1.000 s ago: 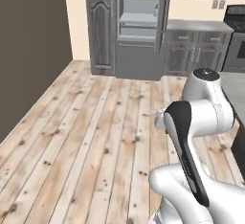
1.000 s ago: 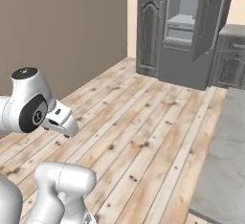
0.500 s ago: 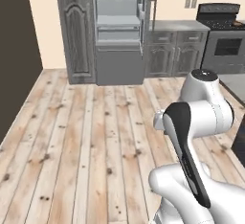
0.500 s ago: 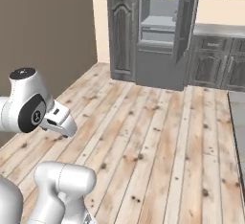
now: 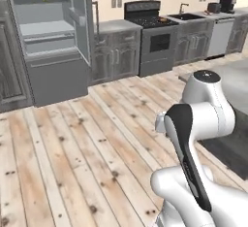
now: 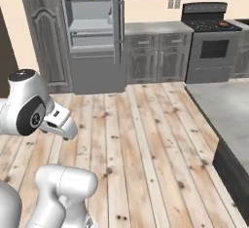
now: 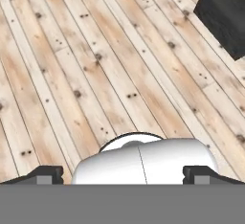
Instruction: Place the cold items (broccoli and mushroom) from the fridge in one tupperware on the dining counter. Place the warm items (hot dog and kebab skewer) in the stove area in another tupperware.
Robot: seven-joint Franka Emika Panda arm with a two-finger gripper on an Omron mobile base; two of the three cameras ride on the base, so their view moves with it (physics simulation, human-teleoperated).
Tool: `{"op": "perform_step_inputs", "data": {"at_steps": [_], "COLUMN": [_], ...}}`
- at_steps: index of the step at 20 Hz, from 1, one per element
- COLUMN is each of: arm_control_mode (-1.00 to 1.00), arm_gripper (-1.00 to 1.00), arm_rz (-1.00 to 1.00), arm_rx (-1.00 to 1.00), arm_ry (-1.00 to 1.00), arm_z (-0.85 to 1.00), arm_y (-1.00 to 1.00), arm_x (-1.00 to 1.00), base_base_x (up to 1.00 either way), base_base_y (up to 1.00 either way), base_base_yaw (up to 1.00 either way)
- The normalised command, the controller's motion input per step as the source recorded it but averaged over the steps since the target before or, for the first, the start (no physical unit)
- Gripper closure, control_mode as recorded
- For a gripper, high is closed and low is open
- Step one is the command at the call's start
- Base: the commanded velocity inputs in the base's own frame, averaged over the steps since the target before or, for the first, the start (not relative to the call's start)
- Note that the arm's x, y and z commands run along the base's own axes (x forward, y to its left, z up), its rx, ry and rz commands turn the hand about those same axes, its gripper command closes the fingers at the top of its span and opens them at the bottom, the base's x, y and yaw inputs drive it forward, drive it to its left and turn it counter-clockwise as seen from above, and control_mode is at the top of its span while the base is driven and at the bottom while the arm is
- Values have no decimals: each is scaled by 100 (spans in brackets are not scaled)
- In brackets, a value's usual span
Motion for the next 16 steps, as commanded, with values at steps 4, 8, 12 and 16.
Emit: {"op": "perform_step_inputs", "data": {"at_steps": [4,8,12,16], "arm_control_mode": [100,100,100,100], "arm_gripper": [-100,-100,-100,-100], "arm_rz": [0,0,0,0], "arm_rx": [0,0,0,0], "arm_ry": [0,0,0,0], "arm_z": [0,0,0,0], "arm_y": [0,0,0,0], "arm_x": [0,0,0,0], "base_base_x": [88,91,92,98], "base_base_y": [57,45,31,29], "base_base_yaw": [-11,27,37,27]}}
